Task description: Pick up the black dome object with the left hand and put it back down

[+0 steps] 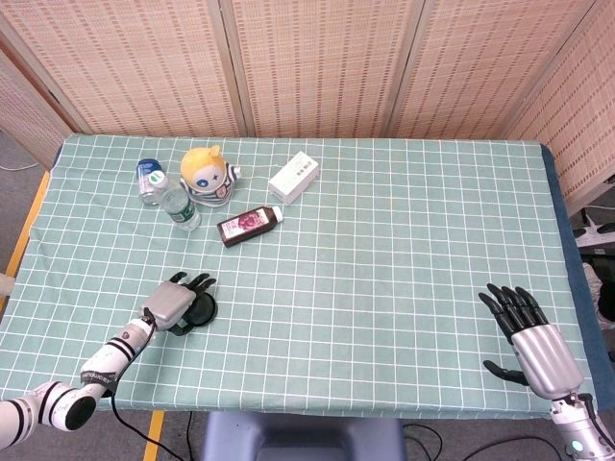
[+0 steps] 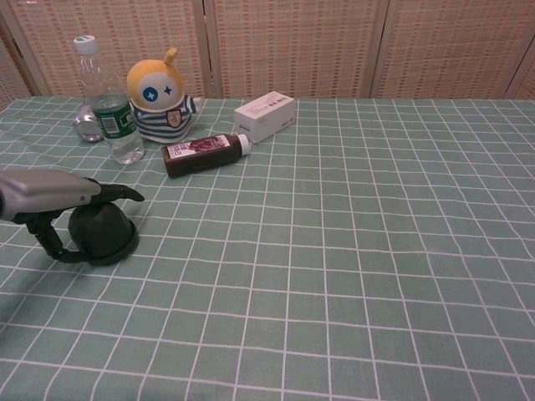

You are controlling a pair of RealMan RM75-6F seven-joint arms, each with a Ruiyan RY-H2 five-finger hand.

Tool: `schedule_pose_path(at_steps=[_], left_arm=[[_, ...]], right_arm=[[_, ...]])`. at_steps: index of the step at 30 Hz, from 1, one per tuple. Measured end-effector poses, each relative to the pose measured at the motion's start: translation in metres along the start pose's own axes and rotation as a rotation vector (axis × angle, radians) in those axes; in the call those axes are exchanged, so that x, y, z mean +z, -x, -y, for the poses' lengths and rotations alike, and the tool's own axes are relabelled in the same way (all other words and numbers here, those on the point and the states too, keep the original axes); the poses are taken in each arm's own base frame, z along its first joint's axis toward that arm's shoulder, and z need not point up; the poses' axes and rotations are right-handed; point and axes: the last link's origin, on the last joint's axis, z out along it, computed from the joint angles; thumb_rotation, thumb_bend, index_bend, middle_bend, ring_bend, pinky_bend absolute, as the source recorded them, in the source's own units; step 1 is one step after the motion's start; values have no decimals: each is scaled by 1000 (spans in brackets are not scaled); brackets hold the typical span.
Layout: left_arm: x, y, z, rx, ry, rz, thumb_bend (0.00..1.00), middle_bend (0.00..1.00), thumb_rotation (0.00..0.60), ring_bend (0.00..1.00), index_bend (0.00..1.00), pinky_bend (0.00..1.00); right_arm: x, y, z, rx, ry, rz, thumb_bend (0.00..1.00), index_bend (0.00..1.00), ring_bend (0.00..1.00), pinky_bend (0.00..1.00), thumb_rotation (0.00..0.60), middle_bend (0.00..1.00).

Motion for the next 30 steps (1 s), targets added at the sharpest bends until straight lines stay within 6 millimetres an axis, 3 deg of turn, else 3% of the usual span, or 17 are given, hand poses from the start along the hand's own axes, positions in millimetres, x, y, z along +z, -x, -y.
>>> schedule_pose_path(at_steps=[30], left_arm=[[-6,-5,-1,-10,6,28,323,0,600,0,0,14]], right_arm=[[-1,-1,0,7,2,1,0,0,0,0,600,0]])
